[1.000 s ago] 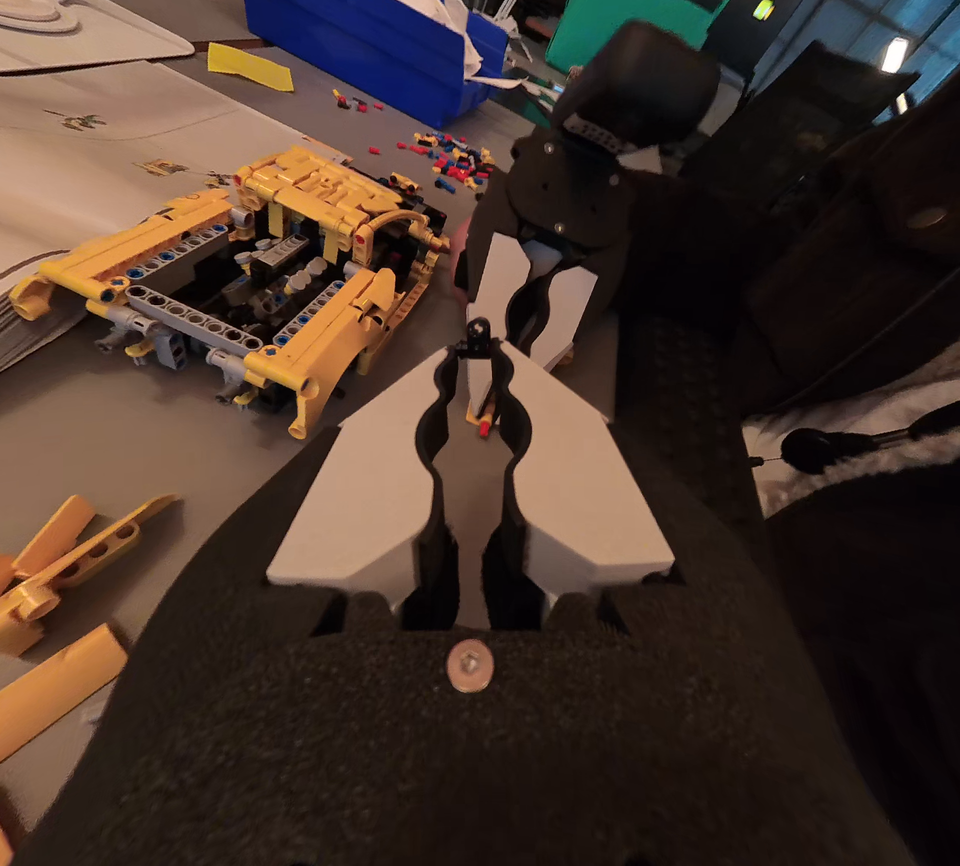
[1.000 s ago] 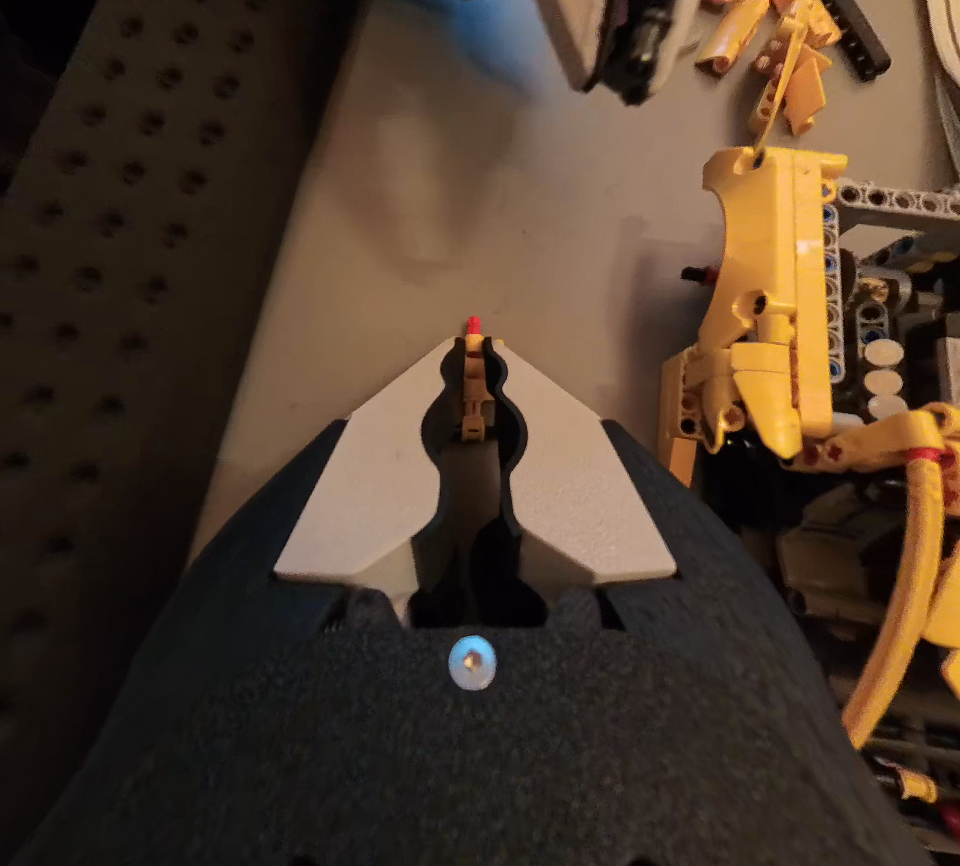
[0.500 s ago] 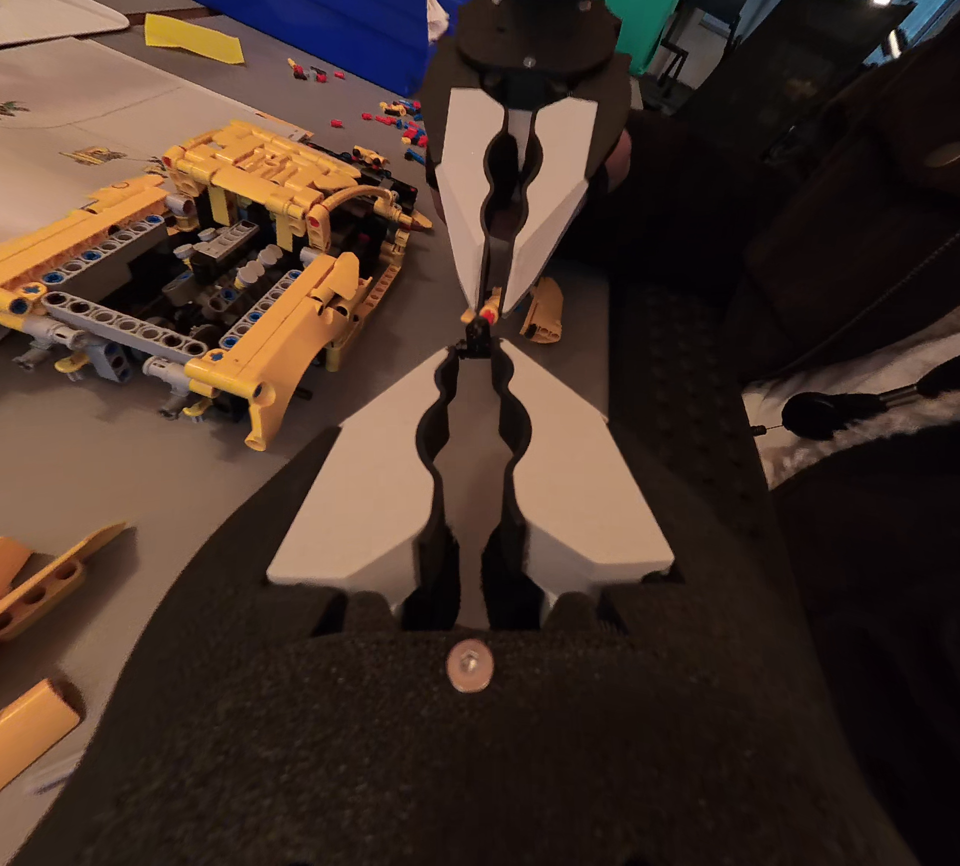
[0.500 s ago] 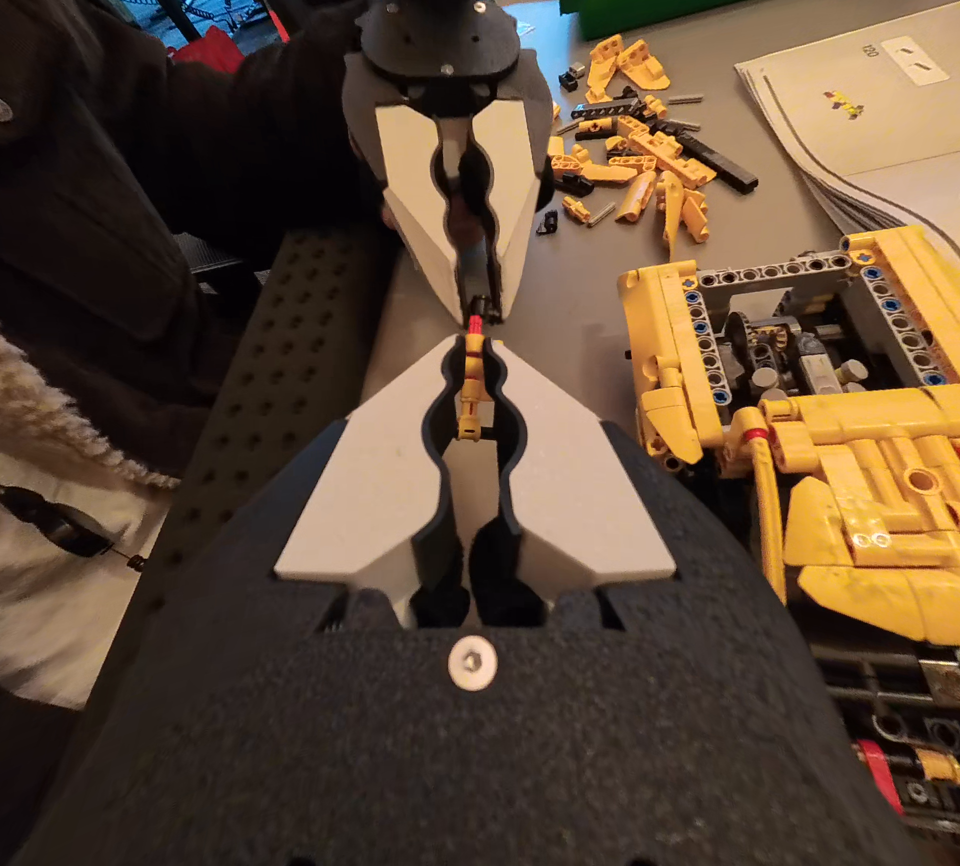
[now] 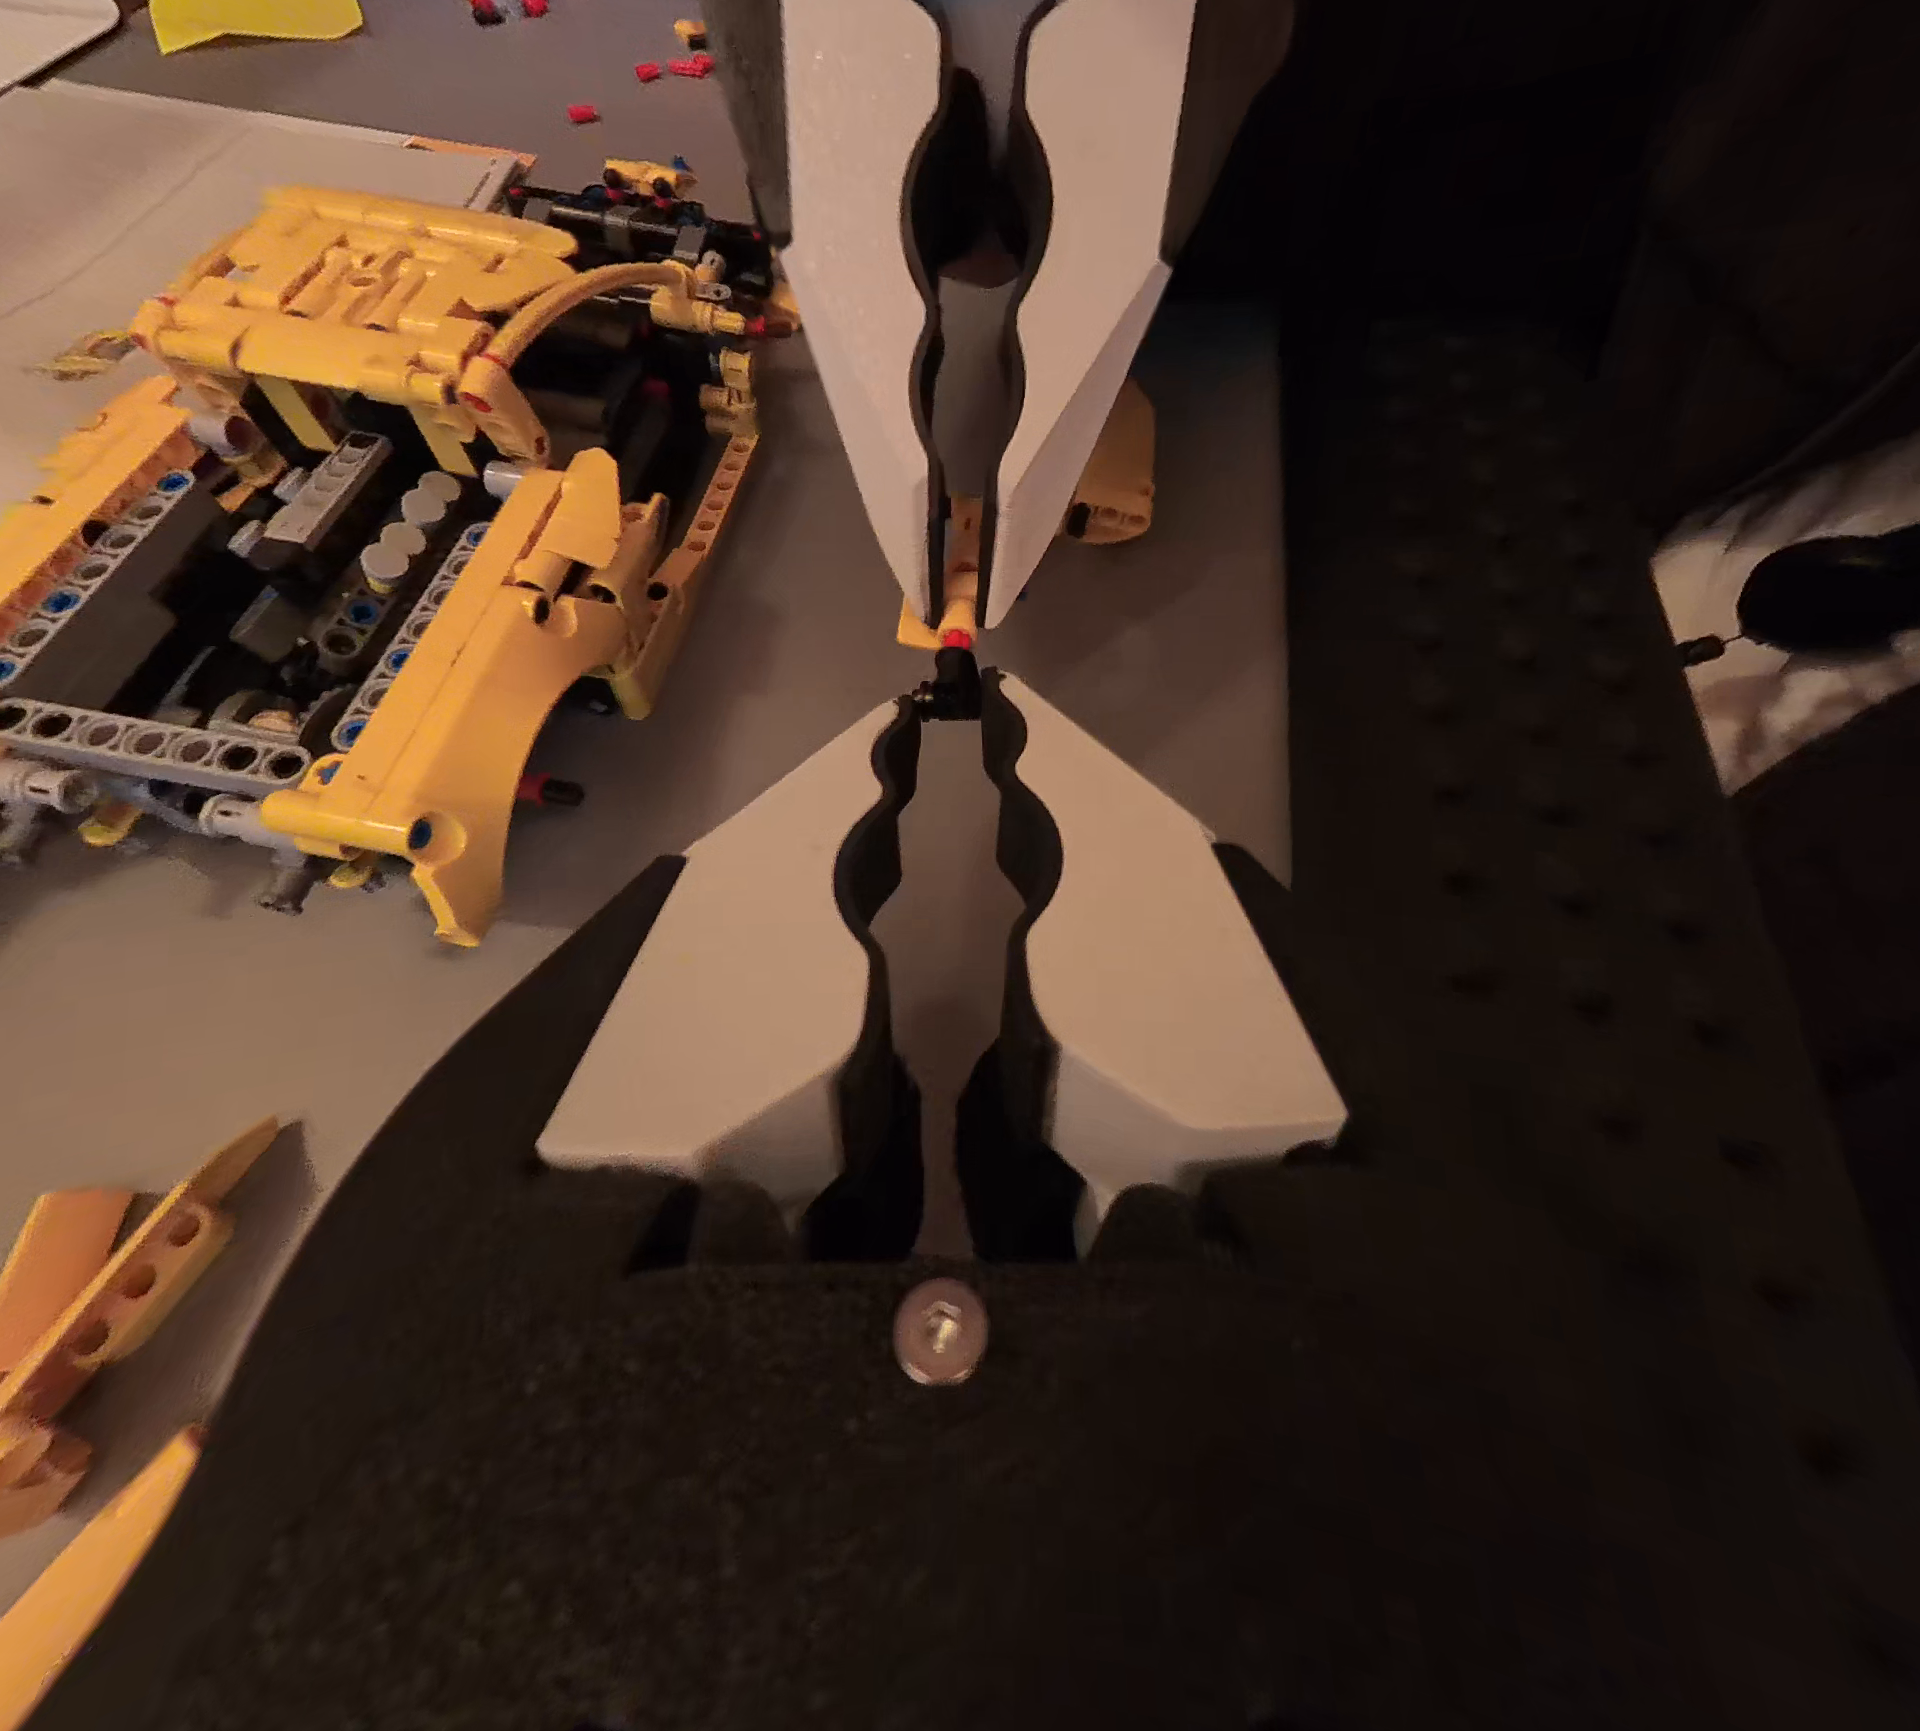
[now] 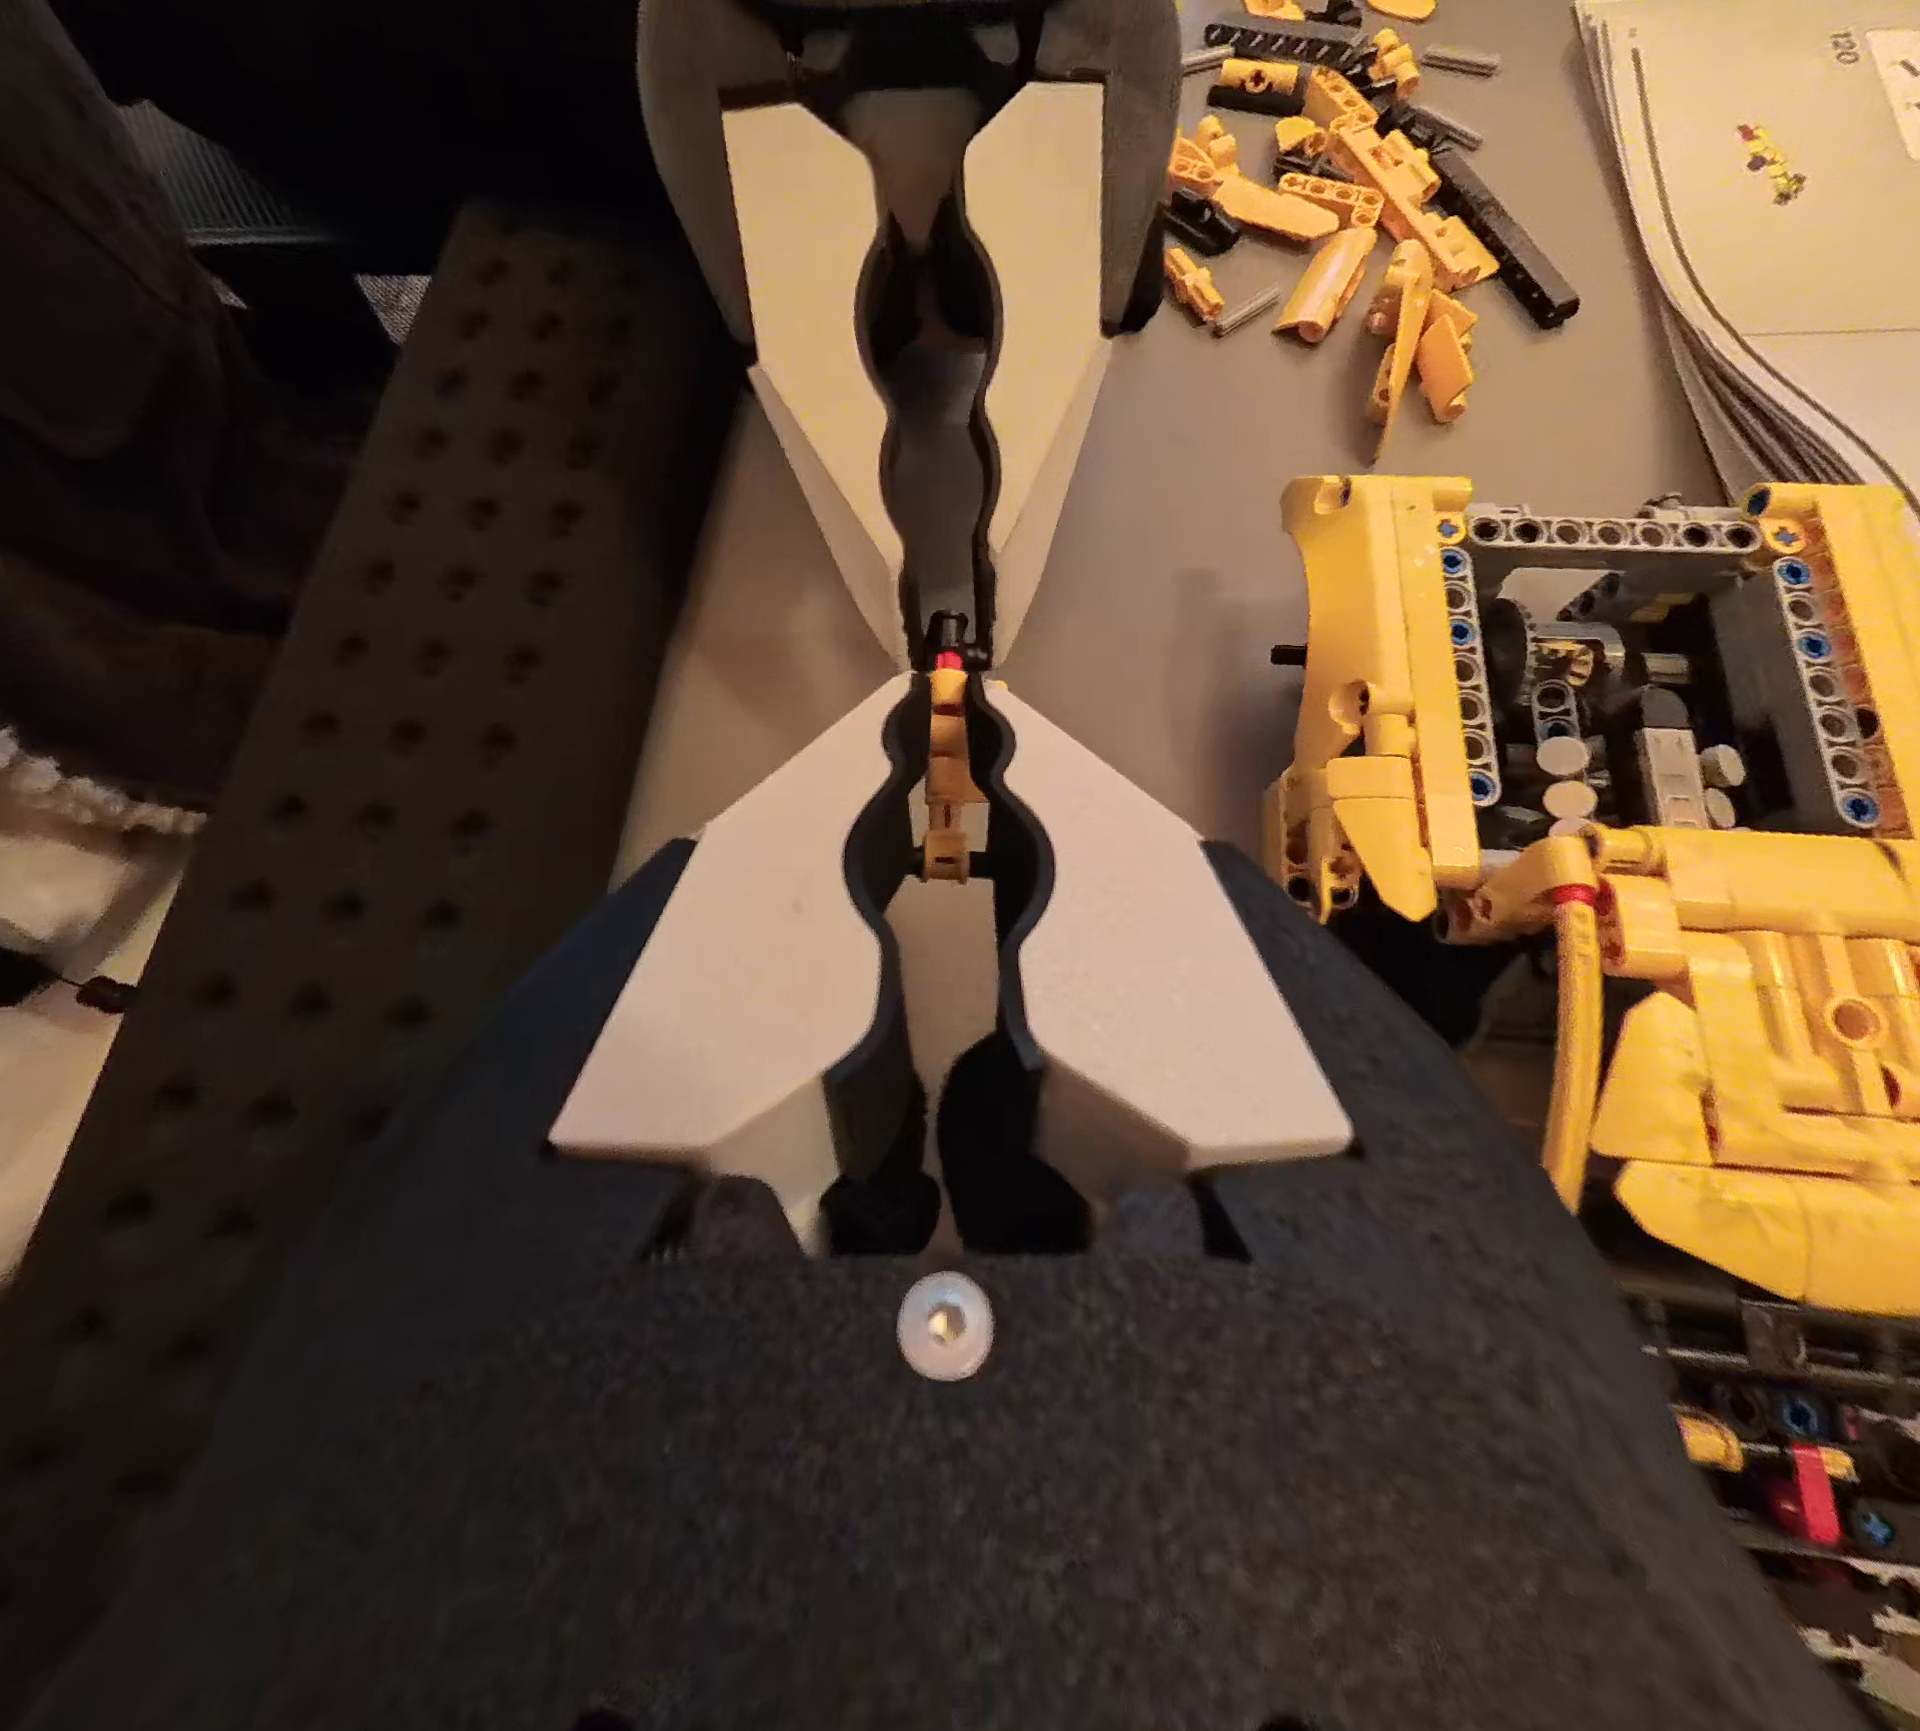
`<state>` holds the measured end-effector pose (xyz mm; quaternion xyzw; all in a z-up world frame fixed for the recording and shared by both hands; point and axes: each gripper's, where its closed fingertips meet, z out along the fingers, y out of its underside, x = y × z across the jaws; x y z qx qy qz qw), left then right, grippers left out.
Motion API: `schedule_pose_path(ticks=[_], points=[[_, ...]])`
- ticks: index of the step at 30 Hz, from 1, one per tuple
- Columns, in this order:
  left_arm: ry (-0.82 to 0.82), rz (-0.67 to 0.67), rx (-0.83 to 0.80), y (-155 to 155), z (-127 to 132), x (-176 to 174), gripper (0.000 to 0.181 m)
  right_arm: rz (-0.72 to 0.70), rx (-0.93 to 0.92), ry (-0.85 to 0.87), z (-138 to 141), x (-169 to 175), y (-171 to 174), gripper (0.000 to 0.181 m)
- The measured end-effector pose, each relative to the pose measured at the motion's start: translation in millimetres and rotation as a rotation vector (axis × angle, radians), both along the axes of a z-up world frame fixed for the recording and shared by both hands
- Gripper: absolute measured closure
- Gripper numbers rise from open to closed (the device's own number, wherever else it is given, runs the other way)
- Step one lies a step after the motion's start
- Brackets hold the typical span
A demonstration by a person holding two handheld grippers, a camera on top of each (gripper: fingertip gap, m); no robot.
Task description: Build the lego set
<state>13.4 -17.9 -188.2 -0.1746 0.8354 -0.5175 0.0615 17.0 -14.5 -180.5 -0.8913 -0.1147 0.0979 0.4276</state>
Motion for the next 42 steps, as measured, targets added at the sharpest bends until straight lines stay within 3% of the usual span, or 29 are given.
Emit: schedule_pose_path(ticks=[11,18,21,25,36,42], points=[[-0.058,-0.004,0.088,-7,-7,0,0.170,-0.004,-0.007,-0.021,-5,-4,10,0.181],[-0.055,0.057,-0.022,1,10,9,0.170,-0.111,0.186,0.096,26,23,0,0.180],[-0.066,0.082,-0.030,5,13,13,0.170,-0.131,0.260,0.193,40,31,-11,0.169],[-0.054,0.100,-0.070,8,18,15,0.169,-0.094,0.232,0.241,27,20,-8,0.144],[-0.040,0.097,-0.145,8,30,14,0.169,-0.064,0.282,0.119,28,12,5,0.158],[-0.031,0.113,-0.204,9,37,15,0.168,-0.079,0.300,0.206,32,14,4,0.158]])
